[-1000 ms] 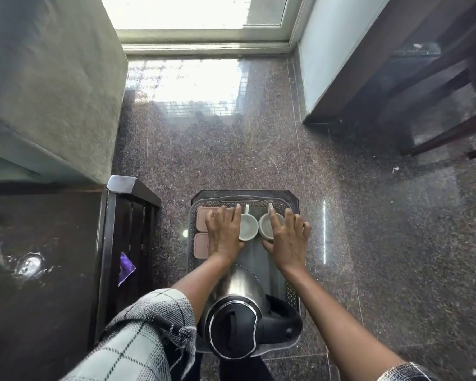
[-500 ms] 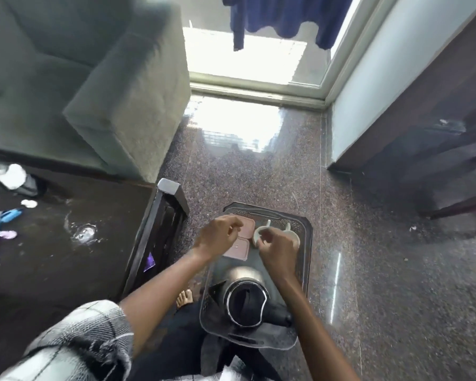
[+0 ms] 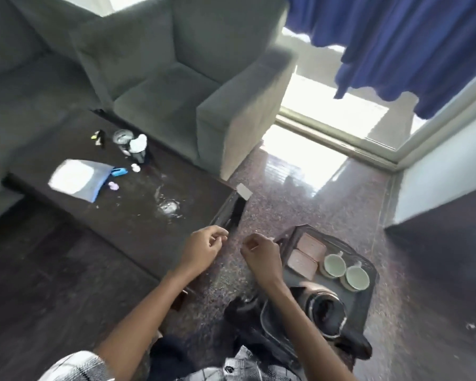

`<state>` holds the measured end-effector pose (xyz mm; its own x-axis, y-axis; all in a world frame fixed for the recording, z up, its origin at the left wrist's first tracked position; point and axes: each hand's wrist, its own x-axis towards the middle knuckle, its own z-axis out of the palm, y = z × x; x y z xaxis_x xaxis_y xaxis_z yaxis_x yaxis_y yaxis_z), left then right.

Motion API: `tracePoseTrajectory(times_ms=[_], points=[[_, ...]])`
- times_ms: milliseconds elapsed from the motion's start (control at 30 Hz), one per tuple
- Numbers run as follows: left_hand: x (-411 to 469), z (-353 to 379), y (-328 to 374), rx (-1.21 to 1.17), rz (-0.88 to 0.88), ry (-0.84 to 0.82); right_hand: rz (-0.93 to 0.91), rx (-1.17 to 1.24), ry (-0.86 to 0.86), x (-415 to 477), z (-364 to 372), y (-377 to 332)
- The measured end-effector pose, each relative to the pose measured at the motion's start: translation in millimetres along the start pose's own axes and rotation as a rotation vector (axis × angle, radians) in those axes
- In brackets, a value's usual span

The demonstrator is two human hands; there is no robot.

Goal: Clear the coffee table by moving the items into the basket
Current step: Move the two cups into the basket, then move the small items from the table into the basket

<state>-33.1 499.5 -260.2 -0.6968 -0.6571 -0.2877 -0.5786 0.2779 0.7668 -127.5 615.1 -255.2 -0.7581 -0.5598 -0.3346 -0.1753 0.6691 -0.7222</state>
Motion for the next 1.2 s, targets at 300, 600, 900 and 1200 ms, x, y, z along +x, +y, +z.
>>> tracePoseTrajectory(times_ms=[300, 600, 900, 1200], points=[[-43, -138, -128, -0.188, -0.068, 0.093, -0.072, 0.030, -0.093, -44, 161, -111], [-64, -249, -207, -0.380, -0.119, 0.254, -0.196, -0.035, -0.246, -48, 253, -210], [-21, -334, -252, -0.420, -0.151, 0.261, -0.157, -0.010, -0.260, 23, 313, -265], [103, -439, -287, -0.279, -0.141, 0.182, -0.009, 0.014, -0.248, 139, 391, -334]])
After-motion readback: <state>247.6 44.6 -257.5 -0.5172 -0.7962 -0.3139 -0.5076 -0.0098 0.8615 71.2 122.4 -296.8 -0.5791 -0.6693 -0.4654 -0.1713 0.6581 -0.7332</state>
